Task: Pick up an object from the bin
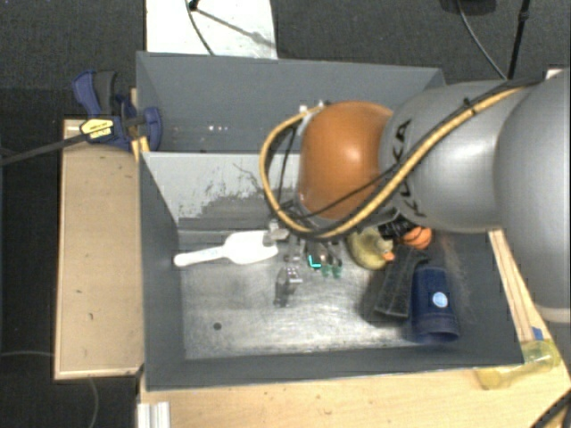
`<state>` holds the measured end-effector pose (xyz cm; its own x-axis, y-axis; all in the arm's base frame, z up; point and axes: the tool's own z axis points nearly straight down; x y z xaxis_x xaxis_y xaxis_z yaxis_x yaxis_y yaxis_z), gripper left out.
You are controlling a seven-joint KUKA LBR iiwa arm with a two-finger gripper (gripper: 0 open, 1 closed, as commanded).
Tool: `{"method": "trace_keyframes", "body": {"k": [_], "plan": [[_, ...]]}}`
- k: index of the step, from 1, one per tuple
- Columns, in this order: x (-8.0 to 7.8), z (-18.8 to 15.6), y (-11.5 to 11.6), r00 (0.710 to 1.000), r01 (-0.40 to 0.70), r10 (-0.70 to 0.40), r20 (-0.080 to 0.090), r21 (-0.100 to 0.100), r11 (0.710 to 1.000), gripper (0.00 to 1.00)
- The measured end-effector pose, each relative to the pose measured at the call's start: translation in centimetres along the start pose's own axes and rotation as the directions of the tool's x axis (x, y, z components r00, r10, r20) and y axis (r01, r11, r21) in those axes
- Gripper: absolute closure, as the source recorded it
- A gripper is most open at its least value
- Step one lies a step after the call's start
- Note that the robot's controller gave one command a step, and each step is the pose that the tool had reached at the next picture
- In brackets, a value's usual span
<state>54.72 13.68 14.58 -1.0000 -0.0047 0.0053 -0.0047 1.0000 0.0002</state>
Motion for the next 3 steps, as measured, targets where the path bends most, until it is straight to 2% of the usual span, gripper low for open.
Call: {"method": "trace_keyframes", "body": {"k": [1,2,3], "plan": [[-0.1,-0.2,0.0,1.000,-0.001,0.001,0.003,0.000,1.000,0.00],[-0.2,0.1,0.3,0.996,0.085,-0.085,0.007,0.001,0.996,0.00],[-1.1,3.3,1.5,0.973,0.231,-0.231,0.006,0.001,0.973,0.00]]}}
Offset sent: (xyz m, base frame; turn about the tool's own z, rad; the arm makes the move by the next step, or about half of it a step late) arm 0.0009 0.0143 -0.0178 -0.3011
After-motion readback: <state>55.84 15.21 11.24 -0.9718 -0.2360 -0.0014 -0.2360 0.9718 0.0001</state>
